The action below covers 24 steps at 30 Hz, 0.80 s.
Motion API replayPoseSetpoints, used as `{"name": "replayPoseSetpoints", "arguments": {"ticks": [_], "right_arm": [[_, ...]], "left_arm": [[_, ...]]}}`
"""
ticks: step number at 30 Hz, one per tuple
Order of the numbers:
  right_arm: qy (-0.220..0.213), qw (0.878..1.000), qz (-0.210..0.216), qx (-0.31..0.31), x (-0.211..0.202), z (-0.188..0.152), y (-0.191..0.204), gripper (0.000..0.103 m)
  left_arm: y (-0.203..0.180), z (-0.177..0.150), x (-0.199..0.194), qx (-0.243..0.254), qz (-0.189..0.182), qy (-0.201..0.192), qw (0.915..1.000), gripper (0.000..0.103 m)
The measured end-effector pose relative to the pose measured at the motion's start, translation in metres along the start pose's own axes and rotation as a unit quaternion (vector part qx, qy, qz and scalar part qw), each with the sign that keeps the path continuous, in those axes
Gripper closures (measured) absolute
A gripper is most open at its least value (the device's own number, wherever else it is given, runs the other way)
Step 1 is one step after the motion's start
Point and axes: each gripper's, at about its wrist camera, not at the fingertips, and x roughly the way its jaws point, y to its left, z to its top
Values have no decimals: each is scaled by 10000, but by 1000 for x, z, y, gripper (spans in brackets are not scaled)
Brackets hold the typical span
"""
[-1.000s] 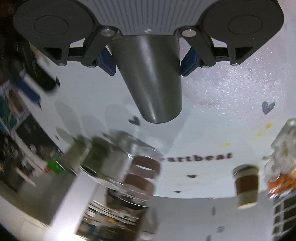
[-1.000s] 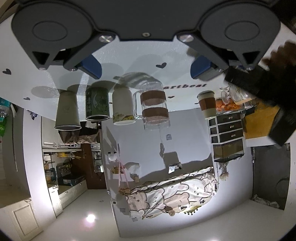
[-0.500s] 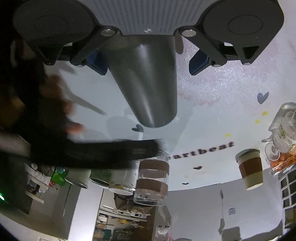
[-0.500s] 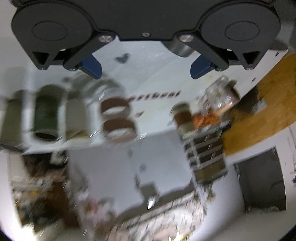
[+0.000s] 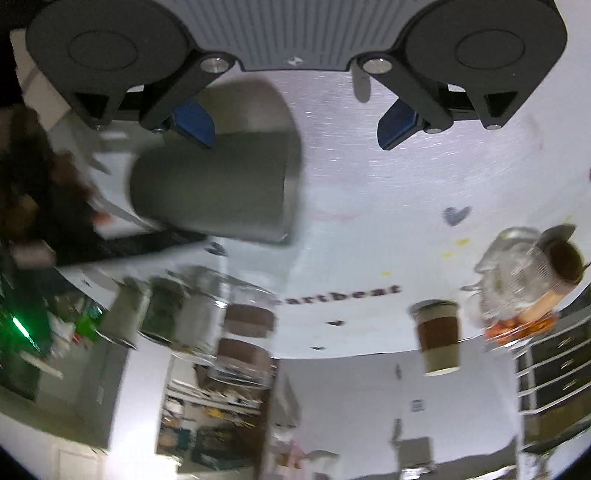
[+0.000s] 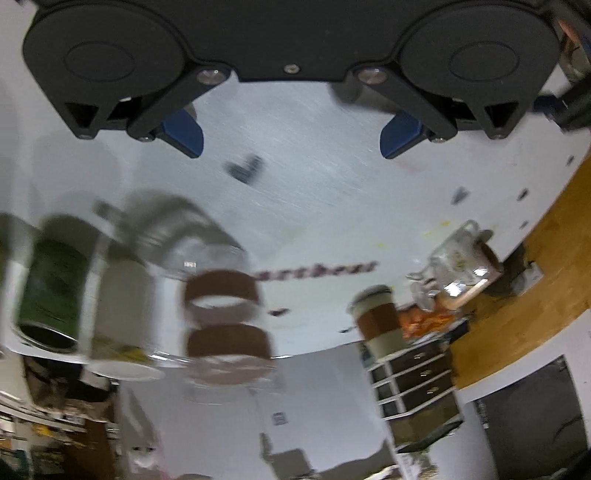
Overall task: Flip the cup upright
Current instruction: 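Grasp the grey cup with the right tool while the left tool releases it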
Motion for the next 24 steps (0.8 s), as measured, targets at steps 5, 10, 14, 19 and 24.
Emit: {"name": "replayPoseSetpoints", "arguments": {"ticks": [5,10,14,19,24], "right_arm": [[-99,9998,128,130,-31,-32,-8,1],[-152,9995,278,82,-45,-51,6,1],[-202,9993,251,166,-48,-52,8,1],[-341,9942,481,904,-59,-36,-4,1],[87,9664,1352,2185,-43,0,-18,1]], "left_arm": [[18,4,2,-519,4,-172,9985,8],[24,5,4,-712,27,-369,9968,8],[29,3,2,-799,-52,-393,9960,8],[31,2,-12,-903,-223,-623,9937,9],[13,-3,-21,-620,-506,-692,9944,9]]}}
